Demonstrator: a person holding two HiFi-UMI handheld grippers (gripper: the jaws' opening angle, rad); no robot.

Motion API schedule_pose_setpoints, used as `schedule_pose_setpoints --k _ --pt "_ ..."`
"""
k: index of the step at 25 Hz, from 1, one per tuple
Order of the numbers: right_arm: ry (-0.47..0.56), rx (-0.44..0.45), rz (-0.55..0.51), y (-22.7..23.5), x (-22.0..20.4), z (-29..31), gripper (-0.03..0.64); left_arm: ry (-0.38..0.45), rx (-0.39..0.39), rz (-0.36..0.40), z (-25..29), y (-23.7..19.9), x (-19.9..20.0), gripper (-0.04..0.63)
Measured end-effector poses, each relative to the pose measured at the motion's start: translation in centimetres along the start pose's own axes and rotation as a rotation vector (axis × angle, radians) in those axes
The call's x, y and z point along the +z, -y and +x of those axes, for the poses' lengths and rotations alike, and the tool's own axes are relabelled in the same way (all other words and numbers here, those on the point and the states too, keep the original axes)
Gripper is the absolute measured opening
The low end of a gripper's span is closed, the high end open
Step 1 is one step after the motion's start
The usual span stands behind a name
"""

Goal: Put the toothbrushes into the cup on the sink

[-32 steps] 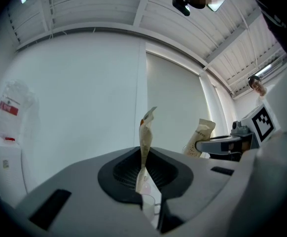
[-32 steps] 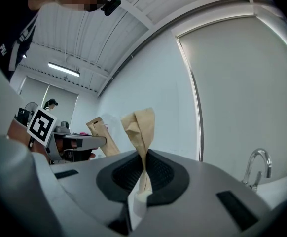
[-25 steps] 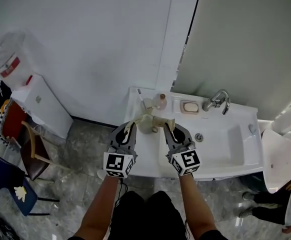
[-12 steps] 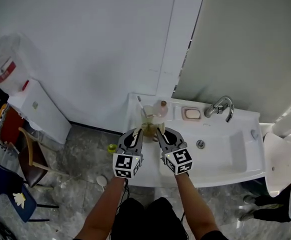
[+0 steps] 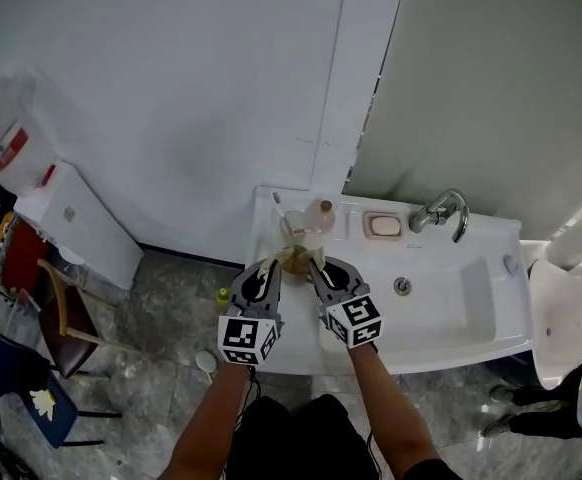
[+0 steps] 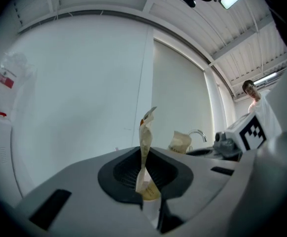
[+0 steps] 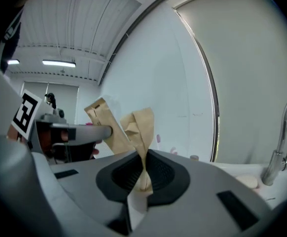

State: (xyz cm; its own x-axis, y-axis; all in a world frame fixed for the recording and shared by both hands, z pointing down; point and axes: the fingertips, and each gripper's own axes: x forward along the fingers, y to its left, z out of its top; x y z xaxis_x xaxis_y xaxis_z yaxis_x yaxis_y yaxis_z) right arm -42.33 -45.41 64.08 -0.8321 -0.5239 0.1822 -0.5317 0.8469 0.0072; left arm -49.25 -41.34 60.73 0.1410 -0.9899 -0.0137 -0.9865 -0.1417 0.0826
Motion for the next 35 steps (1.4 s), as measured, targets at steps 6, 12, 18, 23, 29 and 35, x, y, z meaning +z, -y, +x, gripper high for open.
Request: schedule_pose_setpoints --k 6,12,18,23,29,35 --pt "0.023 -0.003 0.012 -0.1 -0.1 -0.4 0.165 0.031 0.020 0.009 -1.2 -0.5 2.6 0.048" --pt "0.112 -0.051 0.038 1.0 2.5 -2.0 0.229 0.033 0.030 0.007 -1.7 -1.0 3.7 0.048" --pt "0.141 -0.089 0.044 1.5 3.4 -3.2 0.229 0.000 0.011 0.007 -0.9 -0.4 2.6 0.048" --pt "0.137 -0.100 0.047 1.6 3.0 -3.9 0.229 -0.044 -0.015 0.006 0.3 0.2 0.4 0.048" --pt "0.132 -0.110 0.044 2.0 2.7 -4.4 0.229 -0.070 -0.038 0.019 1.3 0.6 -1.0 0.048" --pt "0.127 -0.110 0.046 2.3 2.6 -4.5 0.229 -0.052 -0.043 0.014 1.5 0.8 -0.8 0.050"
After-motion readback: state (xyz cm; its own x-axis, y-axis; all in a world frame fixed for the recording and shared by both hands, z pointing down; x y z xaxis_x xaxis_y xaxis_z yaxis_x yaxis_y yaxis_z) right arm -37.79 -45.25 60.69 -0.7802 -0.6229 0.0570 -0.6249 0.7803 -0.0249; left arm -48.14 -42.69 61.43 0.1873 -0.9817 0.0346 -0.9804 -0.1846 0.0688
